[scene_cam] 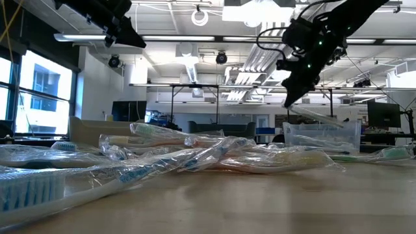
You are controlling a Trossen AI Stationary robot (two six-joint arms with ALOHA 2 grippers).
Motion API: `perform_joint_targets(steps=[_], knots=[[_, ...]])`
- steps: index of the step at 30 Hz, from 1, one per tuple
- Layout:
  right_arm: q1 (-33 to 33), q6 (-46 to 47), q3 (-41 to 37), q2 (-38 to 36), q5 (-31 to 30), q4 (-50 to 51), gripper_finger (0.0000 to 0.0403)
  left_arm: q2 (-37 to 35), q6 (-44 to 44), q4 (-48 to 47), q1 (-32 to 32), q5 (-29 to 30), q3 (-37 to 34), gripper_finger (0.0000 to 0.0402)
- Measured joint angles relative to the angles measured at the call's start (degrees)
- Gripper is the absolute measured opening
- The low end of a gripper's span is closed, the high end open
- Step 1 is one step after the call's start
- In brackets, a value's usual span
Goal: Pick & Place Toothbrushes
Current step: Put the green toothbrush into the transparent bin
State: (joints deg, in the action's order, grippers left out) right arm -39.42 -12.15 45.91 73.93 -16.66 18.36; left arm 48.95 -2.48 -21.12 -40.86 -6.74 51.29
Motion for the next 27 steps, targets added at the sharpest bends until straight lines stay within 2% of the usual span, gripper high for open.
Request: perform_joint_targets(steps=[17, 22, 27], knots=[[-2.0, -2.9, 0.0, 2.2, -0.3, 2.0, 0.0003, 0.0, 0.0, 0.0, 0.0, 0.0, 0.0, 0.0], [-2.0, -2.9, 0.0, 2.2, -2.4, 2.7, 0.0003, 0.0, 0.0, 0.0, 0.0, 0.0, 0.0, 0.0], [-2.0, -2.7, 0.0, 2.2, -2.3, 5.1, 0.0027, 0.0, 0.0, 0.0, 0.0, 0.0, 0.0, 0.0]])
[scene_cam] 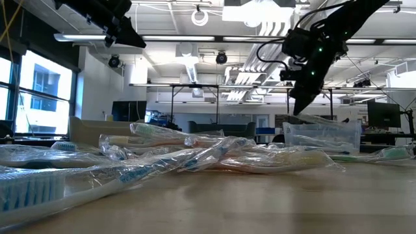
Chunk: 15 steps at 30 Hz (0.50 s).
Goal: Pick & Place Toothbrushes
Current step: Put the green toothbrush into the transparent bin
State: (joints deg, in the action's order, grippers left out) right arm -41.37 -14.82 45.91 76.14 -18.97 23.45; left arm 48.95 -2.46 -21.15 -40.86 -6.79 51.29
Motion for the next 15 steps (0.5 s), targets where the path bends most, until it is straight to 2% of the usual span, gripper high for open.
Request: perform_joint_targets(steps=[7, 11, 15], knots=[[0.1, 0.2, 0.0, 0.0, -0.7, 0.1, 0.0087, 0.0, 0.0, 0.0, 0.0, 0.0, 0.0, 0.0], [0.1, 0.1, 0.0, -0.1, -0.6, -0.1, 0.0088, 0.0, 0.0, 0.0, 0.0, 0.0, 0.0, 0.0], [0.9, 0.1, 0.0, -1.2, -0.9, -0.1, 0.0071, 0.0, 0.0, 0.0, 0.0, 0.0, 0.0, 0.0]])
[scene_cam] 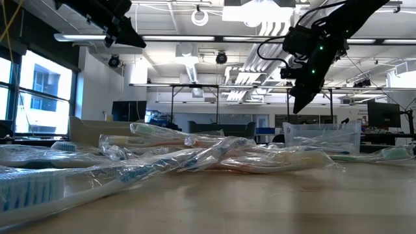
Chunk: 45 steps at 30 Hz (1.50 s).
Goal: Pick & Place Toothbrushes
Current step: Put the green toothbrush into the transparent bin
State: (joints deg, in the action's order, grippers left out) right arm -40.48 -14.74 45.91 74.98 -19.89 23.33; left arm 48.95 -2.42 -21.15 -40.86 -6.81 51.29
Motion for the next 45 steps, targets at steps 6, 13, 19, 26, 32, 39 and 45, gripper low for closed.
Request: perform_joint_targets(steps=[6, 13, 19, 26, 32, 39, 45], knots=[[2.4, 1.0, 0.0, -3.2, 0.2, -0.1, 0.003, 0.0, 0.0, 0.0, 0.0, 0.0, 0.0, 0.0], [5.5, 7.3, 0.0, -7.4, 2.6, -0.4, 0.0004, 0.0, 0.0, 0.0, 0.0, 0.0, 0.0, 0.0], [7.8, 12.1, 0.0, -9.7, 9.3, -2.1, 0.0003, 0.0, 0.0, 0.0, 0.0, 0.0, 0.0, 0.0], [9.4, 13.4, 0.0, -10.0, 10.9, -2.7, 0.0003, 0.0, 0.0, 0.0, 0.0, 0.0, 0.0, 0.0], [9.4, 14.6, 0.0, -10.0, 10.9, -2.7, 0.0002, 0.0, 0.0, 0.0, 0.0, 0.0, 0.0, 0.0], [10.4, 18.7, 0.0, -10.0, 14.3, -2.7, 0.0002, 0.0, 0.0, 0.0, 0.0, 0.0, 0.0, 0.0], [14.8, 19.7, 0.0, -10.0, 13.8, -2.6, 0.0002, 0.0, -0.2, 0.0, 0.0, 0.0, 0.0, 0.0]])
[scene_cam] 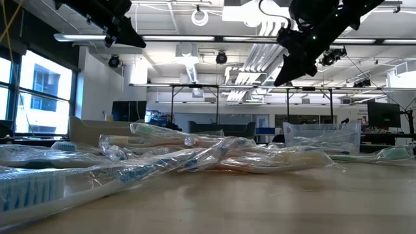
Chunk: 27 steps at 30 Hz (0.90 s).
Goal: Pick & Place Toothbrushes
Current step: Put the green toothbrush into the transparent bin
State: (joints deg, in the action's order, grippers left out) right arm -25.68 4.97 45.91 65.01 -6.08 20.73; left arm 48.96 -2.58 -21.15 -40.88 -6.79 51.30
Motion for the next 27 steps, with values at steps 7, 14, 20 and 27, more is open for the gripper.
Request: perform_joint_targets(steps=[7, 14, 20, 27], knots=[[6.3, 5.8, 0.0, 0.0, -5.2, 0.1, 0.0002, 0.0, -0.1, 0.0, 0.0, 0.0, 0.0, 0.0], [12.2, 12.3, 0.0, 0.0, -8.5, 2.5, 0.0002, 0.0, -0.1, 0.0, 0.0, 0.0, 0.0, 0.0], [17.1, 19.8, 0.0, 0.0, -9.4, 6.6, 0.0002, 0.0, -0.1, 0.2, 0.0, 0.0, 0.0, 0.0], [22.5, 29.0, 0.0, 0.0, -7.5, 13.2, 0.0002, 0.0, -0.1, 0.0, 0.0, -0.1, 0.0, 0.0]])
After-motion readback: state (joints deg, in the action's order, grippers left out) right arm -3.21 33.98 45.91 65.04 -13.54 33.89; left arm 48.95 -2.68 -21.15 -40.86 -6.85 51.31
